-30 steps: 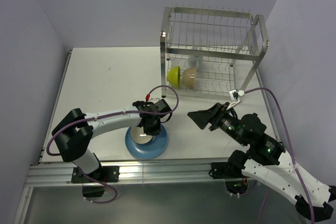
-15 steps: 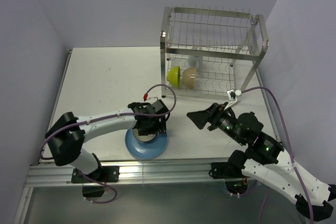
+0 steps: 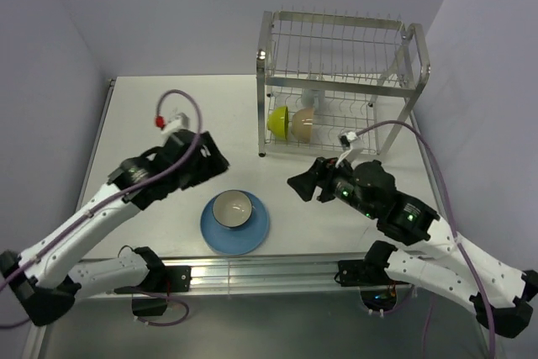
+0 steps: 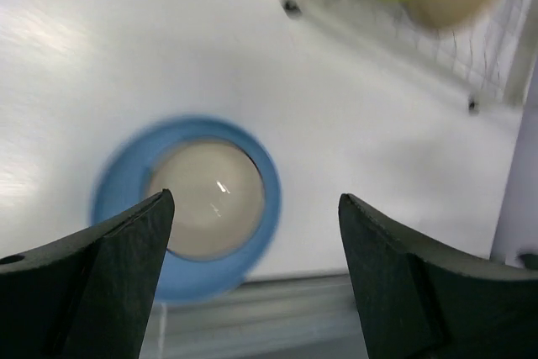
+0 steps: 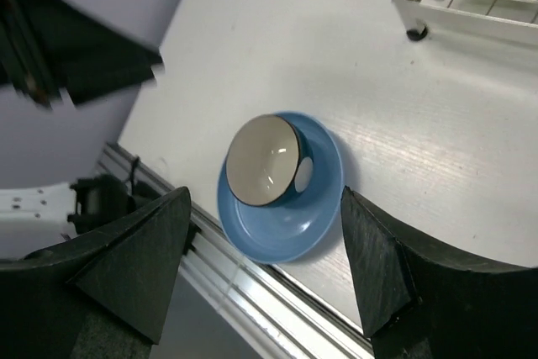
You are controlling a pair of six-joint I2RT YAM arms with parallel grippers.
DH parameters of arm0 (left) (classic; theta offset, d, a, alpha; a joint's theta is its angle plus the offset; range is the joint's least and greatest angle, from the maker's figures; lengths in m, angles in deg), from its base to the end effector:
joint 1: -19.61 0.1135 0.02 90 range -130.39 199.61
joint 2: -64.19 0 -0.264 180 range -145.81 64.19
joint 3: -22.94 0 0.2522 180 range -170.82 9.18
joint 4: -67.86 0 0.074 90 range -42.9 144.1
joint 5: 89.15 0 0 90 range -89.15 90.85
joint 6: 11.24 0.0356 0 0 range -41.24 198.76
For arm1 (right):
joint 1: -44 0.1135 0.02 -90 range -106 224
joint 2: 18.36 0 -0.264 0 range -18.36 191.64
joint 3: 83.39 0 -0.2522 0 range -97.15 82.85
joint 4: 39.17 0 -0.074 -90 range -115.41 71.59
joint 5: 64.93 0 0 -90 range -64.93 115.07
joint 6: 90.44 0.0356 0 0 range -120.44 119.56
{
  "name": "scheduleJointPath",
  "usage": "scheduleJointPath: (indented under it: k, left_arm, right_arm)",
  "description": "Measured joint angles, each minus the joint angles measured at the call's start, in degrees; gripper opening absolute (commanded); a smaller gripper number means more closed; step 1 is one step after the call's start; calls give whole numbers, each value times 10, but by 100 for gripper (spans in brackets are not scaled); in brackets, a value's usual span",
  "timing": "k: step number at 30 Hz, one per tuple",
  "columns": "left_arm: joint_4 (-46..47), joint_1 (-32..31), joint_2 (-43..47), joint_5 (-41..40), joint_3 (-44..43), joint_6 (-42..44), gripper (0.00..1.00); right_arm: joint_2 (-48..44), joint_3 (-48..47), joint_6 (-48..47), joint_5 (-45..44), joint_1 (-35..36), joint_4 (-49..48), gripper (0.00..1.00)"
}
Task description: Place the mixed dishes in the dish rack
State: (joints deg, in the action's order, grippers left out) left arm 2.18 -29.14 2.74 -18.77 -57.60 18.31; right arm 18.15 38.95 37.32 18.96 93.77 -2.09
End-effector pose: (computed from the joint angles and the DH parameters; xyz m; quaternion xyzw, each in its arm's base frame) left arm 0.1448 -0.1470 0.3498 -0.1560 0.9043 -0.2053 0.3401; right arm 0.0986 0.1107 0.3315 -0.0515 0.7961 0.3853 0.4638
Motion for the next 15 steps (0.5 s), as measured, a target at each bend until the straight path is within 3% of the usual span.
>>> scheduleJointPath:
  k: [5, 10, 15]
  left_arm:
    - [44, 226, 64, 66, 91, 46, 86]
    - [58, 327, 37, 124, 113, 62, 88]
    - [95, 381, 47, 168, 140, 61, 91]
  right_arm:
    - [104, -34, -26, -16, 74, 6, 77]
    - [252, -118, -59, -43, 159, 25, 77]
    - [374, -183, -90, -40, 180, 26, 77]
